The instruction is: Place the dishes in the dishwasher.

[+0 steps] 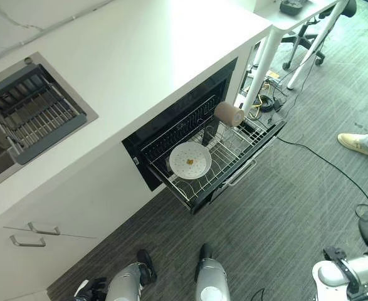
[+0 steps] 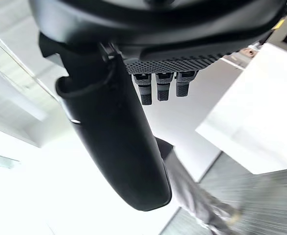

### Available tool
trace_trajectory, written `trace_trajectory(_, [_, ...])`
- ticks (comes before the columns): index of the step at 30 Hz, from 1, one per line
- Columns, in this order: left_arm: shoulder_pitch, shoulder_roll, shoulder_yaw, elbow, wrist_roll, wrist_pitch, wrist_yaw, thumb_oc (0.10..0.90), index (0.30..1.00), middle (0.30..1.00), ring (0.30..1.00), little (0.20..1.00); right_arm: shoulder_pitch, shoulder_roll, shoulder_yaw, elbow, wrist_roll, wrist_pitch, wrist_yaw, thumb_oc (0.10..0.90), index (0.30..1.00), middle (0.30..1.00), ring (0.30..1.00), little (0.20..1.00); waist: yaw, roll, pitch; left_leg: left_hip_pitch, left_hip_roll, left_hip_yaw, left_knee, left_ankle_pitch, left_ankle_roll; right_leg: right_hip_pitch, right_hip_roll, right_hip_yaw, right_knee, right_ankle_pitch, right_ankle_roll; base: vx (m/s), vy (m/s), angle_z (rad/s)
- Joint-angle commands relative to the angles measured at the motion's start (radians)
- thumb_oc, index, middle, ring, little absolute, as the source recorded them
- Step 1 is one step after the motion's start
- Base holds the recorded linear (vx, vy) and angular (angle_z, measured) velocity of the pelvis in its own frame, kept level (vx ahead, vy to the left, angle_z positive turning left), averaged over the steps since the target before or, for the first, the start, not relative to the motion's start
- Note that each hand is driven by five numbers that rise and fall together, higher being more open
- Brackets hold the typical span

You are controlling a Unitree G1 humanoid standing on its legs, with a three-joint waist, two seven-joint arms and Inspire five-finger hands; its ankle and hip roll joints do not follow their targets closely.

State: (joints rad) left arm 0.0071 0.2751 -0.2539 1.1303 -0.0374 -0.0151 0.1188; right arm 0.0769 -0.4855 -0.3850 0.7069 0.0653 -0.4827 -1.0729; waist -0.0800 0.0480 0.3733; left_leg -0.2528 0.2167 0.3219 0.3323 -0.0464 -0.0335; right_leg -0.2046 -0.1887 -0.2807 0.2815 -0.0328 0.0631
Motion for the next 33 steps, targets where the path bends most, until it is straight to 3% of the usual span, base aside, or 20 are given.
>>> trace_trajectory(1, [-0.03, -0.02, -0.062, -0.044, -0.073, -0.029, 0.006, 0.8, 0.9, 0.9, 0.9, 0.9, -0.078, -0.077, 0.023, -0.046, 0.058, -0.063, 0.076, 0.8, 0.9, 0.9, 0.9, 0.9, 0.014, 0.023, 0.054, 0.09, -0.002, -0.039, -0.032, -0.086, -0.031, 0.065, -0.029, 0.002, 0.128, -0.185, 0.037, -0.01, 0.07, 0.03])
trace_trajectory(5, [-0.051, -0.017, -0.079, -0.062, -0.115, -0.034, 0.019, 0.8, 0.9, 0.9, 0.9, 0.9, -0.136, -0.078, 0.099, 0.028, 0.072, -0.055, 0.132, 0.8, 0.9, 0.9, 0.9, 0.9, 0.037, 0.032, 0.082, 0.058, -0.015, -0.049, -0.032, -0.074, -0.024, 0.016, -0.042, -0.001, 0.181, -0.194, 0.034, -0.11, 0.022, 0.01])
trace_trajectory(10, [-0.069, -0.005, -0.079, -0.088, -0.138, -0.044, 0.016, 0.8, 0.9, 0.9, 0.9, 0.9, -0.235, -0.116, 0.232, 0.06, -0.037, 0.02, 0.184, 0.8, 0.9, 0.9, 0.9, 0.9, 0.076, 0.048, 0.12, 0.015, -0.043, -0.072, -0.032, -0.057, -0.013, -0.047, -0.057, -0.004, 0.25, -0.205, 0.034, -0.09, 0.013, 0.05])
trace_trajectory(14, [-0.084, 0.008, -0.088, -0.096, -0.13, -0.053, 0.015, 0.8, 0.9, 0.9, 0.9, 0.9, -0.313, -0.161, 0.315, 0.095, -0.054, 0.059, 0.214, 0.8, 0.9, 0.9, 0.9, 0.9, 0.104, 0.055, 0.145, -0.024, -0.057, -0.089, -0.032, -0.042, -0.007, -0.093, -0.069, -0.01, 0.295, -0.209, 0.032, -0.07, -0.008, 0.19])
trace_trajectory(25, [-0.086, 0.053, -0.109, -0.145, -0.158, -0.091, -0.006, 0.8, 0.9, 0.9, 0.9, 0.9, -0.55, -0.33, 0.467, 0.093, -0.125, 0.02, 0.302, 0.8, 0.9, 0.9, 0.9, 0.9, 0.204, 0.088, 0.147, -0.18, -0.104, -0.137, -0.032, -0.004, 0.023, -0.269, -0.093, -0.025, 0.423, -0.223, 0.026, -0.01, 0.025, 0.19])
trace_trajectory(33, [-0.078, 0.082, -0.078, -0.146, -0.154, -0.108, -0.05, 0.8, 0.9, 0.9, 0.9, 0.9, -0.831, -0.425, 0.596, 0.022, -0.188, 0.08, 0.374, 0.8, 0.9, 0.9, 0.9, 0.9, 0.273, 0.091, 0.147, -0.239, -0.141, -0.193, -0.032, 0.011, 0.038, -0.306, -0.076, -0.032, 0.392, -0.193, 0.031, 0.1, 0.057, 0.15])
